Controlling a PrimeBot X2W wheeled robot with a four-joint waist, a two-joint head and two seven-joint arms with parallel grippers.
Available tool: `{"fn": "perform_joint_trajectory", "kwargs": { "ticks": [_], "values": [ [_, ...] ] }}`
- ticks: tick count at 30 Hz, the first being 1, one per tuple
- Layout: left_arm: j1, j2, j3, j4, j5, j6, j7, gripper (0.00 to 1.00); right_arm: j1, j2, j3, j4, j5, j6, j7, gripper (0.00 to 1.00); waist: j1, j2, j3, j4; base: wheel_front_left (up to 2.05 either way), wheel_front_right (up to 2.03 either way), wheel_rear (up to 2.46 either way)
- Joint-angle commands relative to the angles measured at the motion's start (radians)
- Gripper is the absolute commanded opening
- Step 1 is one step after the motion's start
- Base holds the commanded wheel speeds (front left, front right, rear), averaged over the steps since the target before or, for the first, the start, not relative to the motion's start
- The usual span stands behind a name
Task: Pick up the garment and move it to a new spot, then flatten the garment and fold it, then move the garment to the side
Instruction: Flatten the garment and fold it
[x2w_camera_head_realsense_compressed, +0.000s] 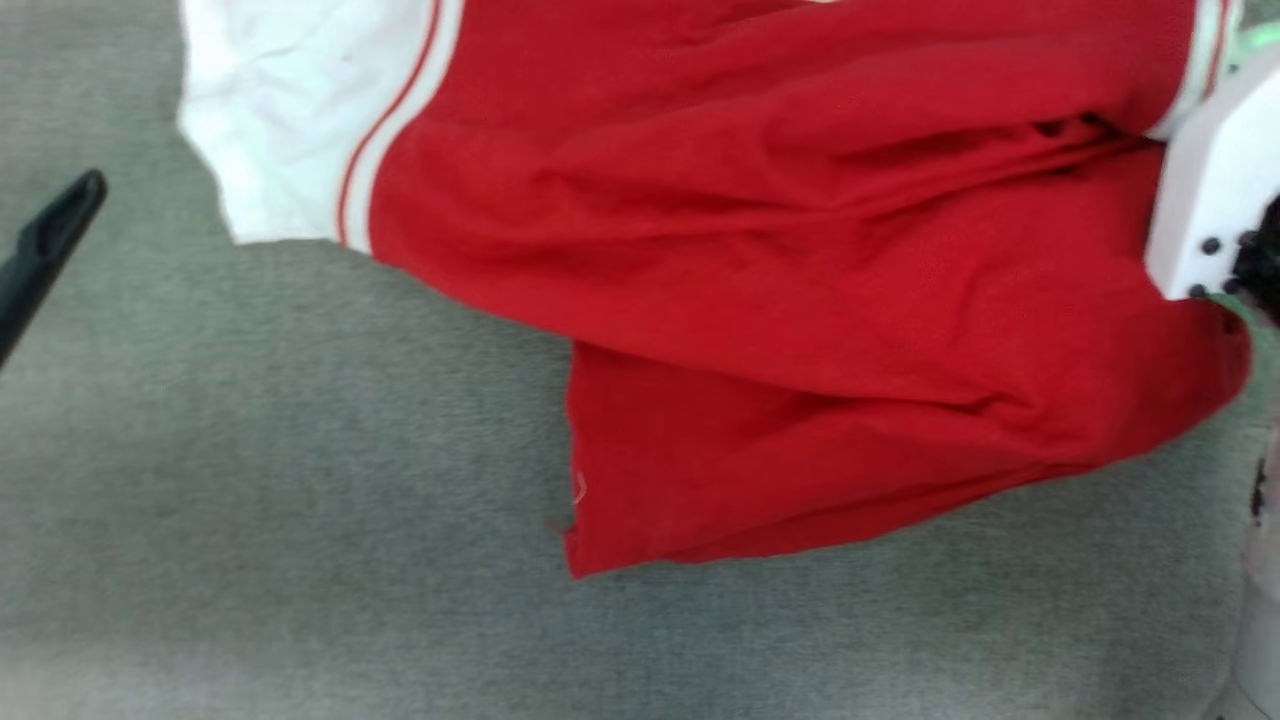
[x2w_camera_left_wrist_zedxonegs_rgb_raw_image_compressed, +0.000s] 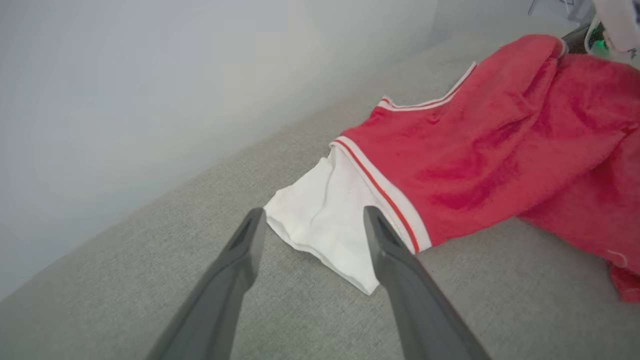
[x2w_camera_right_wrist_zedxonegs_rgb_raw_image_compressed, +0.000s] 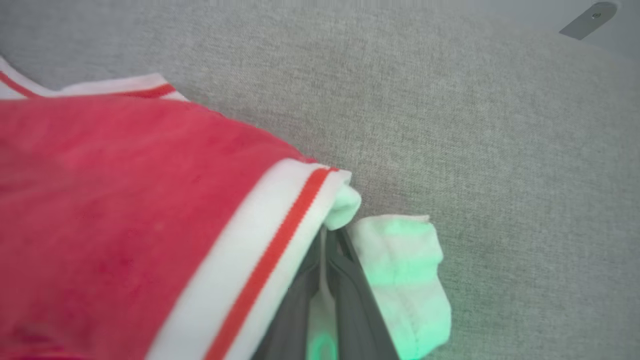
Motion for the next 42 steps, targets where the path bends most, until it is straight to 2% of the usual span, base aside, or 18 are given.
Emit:
{"fn": "perform_joint_trajectory", "kwargs": {
  "ticks": [1,7,14,16,19,25,30,33,35,36,37,38,39,42],
  "values": [
    [-0.049,0.016,-0.053,-0.008,-0.012,0.002,0.040,1.00,-0.019,0.011,0.015,0.005,0.011,-0.001,-0.001,0.00,0.0000,0.0000,0.026,-0.053,0.00,0.00,0.00],
    [-0.348,0.038,-0.232,-0.014,-0.074,0.002,0.285,1.00,-0.060,0.032,0.057,0.029,0.026,-0.001,-0.007,0.00,0.0000,0.0000,0.066,-0.108,0.00,0.00,0.00],
    [-0.752,-0.089,-0.451,0.110,-0.038,0.002,0.498,1.00,-0.078,0.046,0.085,0.047,0.033,-0.001,-0.020,0.00,0.0000,0.0000,0.108,-0.146,0.00,0.00,0.00],
    [-0.848,-0.127,-0.534,0.166,-0.038,0.002,0.532,1.00,-0.080,0.049,0.090,0.055,0.033,-0.001,-0.024,0.00,0.0000,0.0000,0.114,-0.151,0.00,0.00,0.00],
    [-0.969,-0.153,-0.659,0.237,-0.038,0.002,0.570,1.00,-0.081,0.050,0.095,0.069,0.030,-0.001,-0.028,0.00,0.0000,0.0000,0.117,-0.154,0.00,0.00,0.00],
    [-1.129,-0.163,-0.879,0.298,-0.143,0.002,0.644,1.00,-0.080,0.052,0.105,0.092,0.036,-0.001,-0.041,0.00,0.0000,0.0000,0.107,-0.152,0.00,0.00,0.00],
    [-1.192,-0.168,-0.967,0.262,-0.225,0.001,0.684,1.00,-0.082,0.054,0.106,0.097,0.039,-0.001,-0.049,0.00,0.0000,0.0000,0.108,-0.148,0.00,0.00,0.00],
    [-1.207,-0.166,-0.980,0.239,-0.268,0.001,0.722,0.75,-0.089,0.054,0.109,0.096,0.038,-0.001,-0.051,0.00,0.0000,0.0000,0.113,-0.148,0.00,0.00,0.00],
    [-1.215,-0.161,-0.983,0.232,-0.256,0.001,0.739,0.47,-0.097,0.055,0.116,0.096,0.042,-0.001,-0.057,0.00,0.0000,0.0000,0.116,-0.149,0.00,0.00,0.00],
    [-1.215,-0.161,-0.983,0.232,-0.256,0.001,0.739,0.47,-0.097,0.055,0.116,0.096,0.042,-0.001,-0.057,0.00,0.0000,0.0000,0.116,-0.149,0.00,0.00,0.00],
    [-1.215,-0.159,-0.984,0.234,-0.251,0.001,0.741,0.37,-0.100,0.056,0.120,0.097,0.043,-0.001,-0.060,0.00,0.0000,0.0000,0.117,-0.150,0.00,0.00,0.00],
    [-1.213,-0.158,-0.985,0.235,-0.248,0.001,0.742,0.22,-0.104,0.056,0.123,0.099,0.044,-0.001,-0.061,0.00,0.0000,0.0000,0.117,-0.151,0.00,0.00,0.00],
    [-1.207,-0.159,-0.985,0.236,-0.250,0.001,0.744,0.00,-0.107,0.056,0.127,0.100,0.045,-0.001,-0.063,0.00,0.0000,0.0000,0.117,-0.151,0.00,0.00,0.00],
    [-1.198,-0.157,-0.987,0.241,-0.273,0.001,0.740,0.00,-0.123,0.057,0.134,0.096,0.044,-0.001,-0.080,0.00,0.0000,0.0000,0.116,-0.154,0.00,0.00,0.00]
  ]
}}
